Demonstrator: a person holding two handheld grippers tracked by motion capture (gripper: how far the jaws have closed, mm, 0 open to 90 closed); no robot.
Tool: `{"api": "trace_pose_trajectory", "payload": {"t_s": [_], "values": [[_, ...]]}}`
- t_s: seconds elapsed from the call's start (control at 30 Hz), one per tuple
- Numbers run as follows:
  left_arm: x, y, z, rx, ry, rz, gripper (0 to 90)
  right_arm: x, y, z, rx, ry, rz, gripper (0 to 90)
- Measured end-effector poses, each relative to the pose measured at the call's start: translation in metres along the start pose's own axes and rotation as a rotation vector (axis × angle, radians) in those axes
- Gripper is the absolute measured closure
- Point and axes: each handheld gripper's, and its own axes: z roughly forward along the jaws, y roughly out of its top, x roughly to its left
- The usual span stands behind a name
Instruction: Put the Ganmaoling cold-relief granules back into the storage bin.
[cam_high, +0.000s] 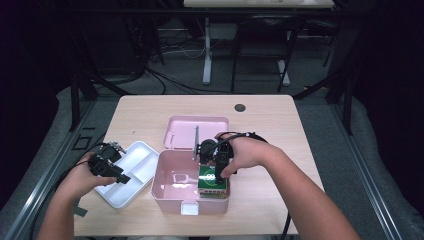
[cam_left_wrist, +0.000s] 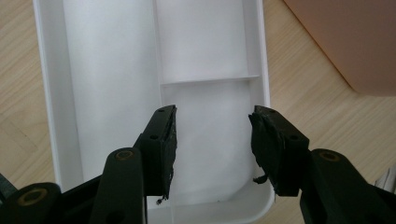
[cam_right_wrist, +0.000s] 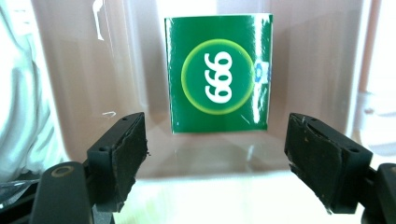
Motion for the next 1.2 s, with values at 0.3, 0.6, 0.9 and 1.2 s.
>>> {"api": "trace_pose_trajectory", "payload": {"t_s": [0.3,0.6,0.9,1.2], "values": [[0.001,0.0,-0.001,-0.006,0.003,-0.004,50.7,-0.001,-0.021,-0.013,-0.006,-0.005,0.039,22.1],[0.004,-0.003,0.0,-0.005,0.012,-0.021,50.8,-0.005,-0.046,-0.019,-0.019,-0.018,0.08,23.0],[0.007,-0.004,-0.002,-0.011,0.04,-0.044,52.0,-0.001,-0.067,-0.022,-0.114,-0.052,0.138,24.2],[0.005,-0.001,0.001,0.002,0.052,-0.078,52.6,0.013,-0.089,-0.022,-0.123,-0.111,0.179,26.2]]}}
